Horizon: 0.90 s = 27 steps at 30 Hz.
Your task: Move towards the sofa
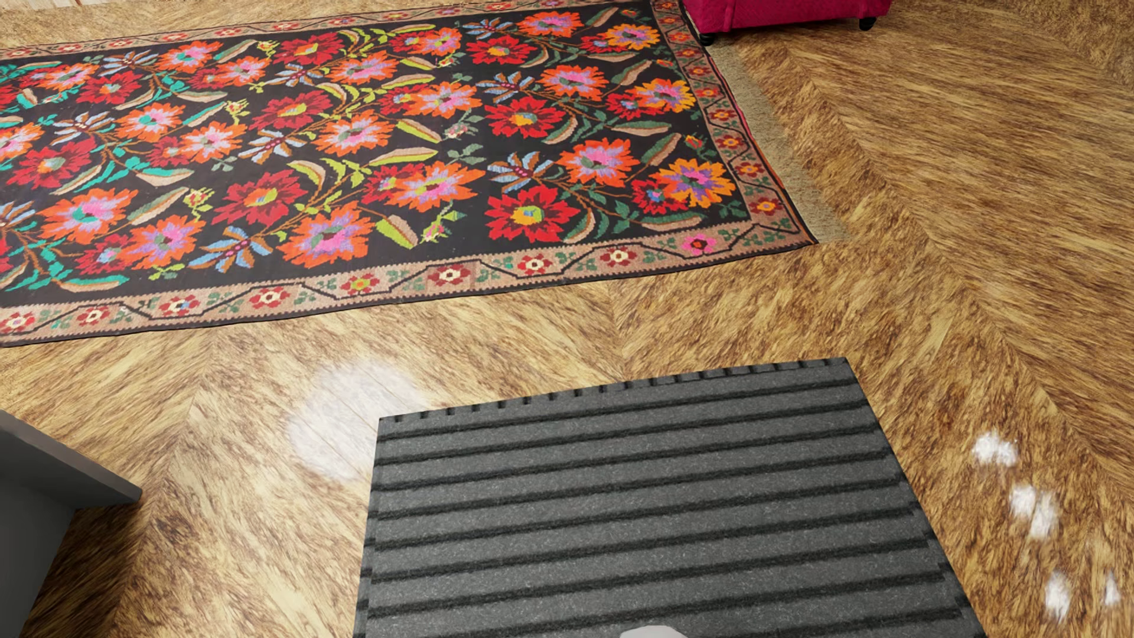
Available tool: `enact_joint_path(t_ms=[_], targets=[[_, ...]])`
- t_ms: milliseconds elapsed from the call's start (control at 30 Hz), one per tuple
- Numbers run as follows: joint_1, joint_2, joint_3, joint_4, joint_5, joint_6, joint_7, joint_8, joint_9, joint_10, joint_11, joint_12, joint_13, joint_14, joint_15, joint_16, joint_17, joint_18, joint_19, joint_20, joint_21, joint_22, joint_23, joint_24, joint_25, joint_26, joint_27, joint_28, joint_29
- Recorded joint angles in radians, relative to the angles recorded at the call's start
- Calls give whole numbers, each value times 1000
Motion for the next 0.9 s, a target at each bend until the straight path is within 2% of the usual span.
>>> enact_joint_path(t_ms=[67,100,133,167,200,267,300,333,367,400,433,467,500,533,567,600,633,667,700,767,800,833,867,900], targets=[[-205,161,146,-41,-2,-38,0,0,12,43,-113,57,-35,1,-8,3,-2,0,0,72,-11,-9,-87,0,0,0,0,0,0],[-270,269,207,-62,-13,-56,0,0,15,-87,-185,77,-39,63,-16,4,-3,0,0,81,-37,5,-117,0,0,0,0,0,0],[-309,372,254,-76,-24,-68,0,0,26,-276,-252,86,-46,165,-22,18,-16,0,0,23,-46,18,-170,0,0,0,0,0,0],[-361,437,299,-72,-35,-77,0,0,22,-462,-282,102,-62,218,-45,25,-22,0,0,24,-62,16,-198,0,0,0,0,0,0],[-396,500,334,-69,-38,-78,0,0,13,-640,-315,122,-82,154,-85,30,-34,0,0,29,-65,7,-226,0,0,0,0,0,0],[-433,612,355,-71,-36,-82,0,0,-8,-829,-339,143,-128,-301,-165,25,-50,0,0,22,-72,38,-242,0,0,0,0,0,0],[-456,638,386,-60,-39,-84,0,0,-12,-817,-324,147,-136,-352,-181,26,-44,0,0,2,-98,45,-232,0,0,0,0,0,0],[-474,670,405,-76,-52,-95,0,0,-4,-797,-292,151,-136,-173,-158,21,-39,0,0,-12,-108,57,-213,0,0,0,0,0,0],[-519,679,416,-90,-71,-116,0,0,-10,-716,-245,156,-128,65,-73,21,-23,0,0,-15,-125,59,-187,0,0,0,0,0,0],[-520,672,424,-118,-106,-147,0,0,-4,-629,-143,149,-101,178,78,18,-1,0,0,-29,-136,74,-153,0,0,0,0,0,0],[-467,636,400,-148,-129,-163,0,0,-6,-591,23,149,-69,176,281,20,14,0,0,-34,-117,85,-116,0,0,0,0,0,0],[-423,536,369,-179,-141,-162,0,0,-14,-566,229,149,-38,158,408,12,21,0,0,-2,-102,89,-101,0,0,0,0,0,0],[-342,444,334,-203,-162,-169,0,0,-2,-576,431,134,-20,107,331,20,20,0,0,-5,-55,61,-87,0,0,0,0,0,0],[-241,354,282,-202,-170,-161,0,0,9,-607,546,114,0,33,165,21,19,0,0,4,-35,46,-83,0,0,0,0,0,0],[-146,261,220,-184,-156,-130,0,0,13,-648,580,81,16,-36,53,25,11,0,0,-9,-19,25,-66,0,0,0,0,0,0],[-74,171,153,-171,-152,-102,0,0,0,-684,525,44,39,-109,2,24,10,0,0,-1,-38,12,-48,0,0,0,0,0,0],[29,124,93,-154,-153,-84,0,0,1,-739,398,6,67,-192,-4,45,1,0,0,-36,-24,-24,-51,0,0,0,0,0,0],[117,72,55,-134,-156,-66,0,0,3,-789,243,-21,78,-265,16,58,-8,0,0,-3,-31,-65,-34,0,0,0,0,0,0],[193,46,21,-120,-160,-49,0,0,-3,-824,65,-62,98,-340,60,59,-18,0,0,10,-36,-65,-28,0,0,0,0,0,0],[291,-7,-21,-109,-168,-44,0,0,-35,-851,-252,-123,103,-462,236,73,-25,0,0,96,-13,-92,1,0,0,0,0,0,0],[322,-47,-20,-111,-169,-35,0,0,-50,-850,-666,-145,104,-475,330,72,-27,0,0,139,-18,-95,15,0,0,0,0,0,0],[351,-88,-46,-90,-169,-29,0,0,-51,-829,-330,-155,103,-451,249,89,-31,0,0,146,-2,-121,14,0,0,0,0,0,0],[393,-106,-75,-59,-140,-13,0,0,-39,-787,-237,-134,96,-390,260,89,-34,0,0,201,16,-147,28,0,0,0,0,0,0],[381,-126,-93,-30,-119,6,0,0,-55,-683,-148,-113,96,-263,310,71,-33,0,0,229,22,-132,47,0,0,0,0,0,0]])
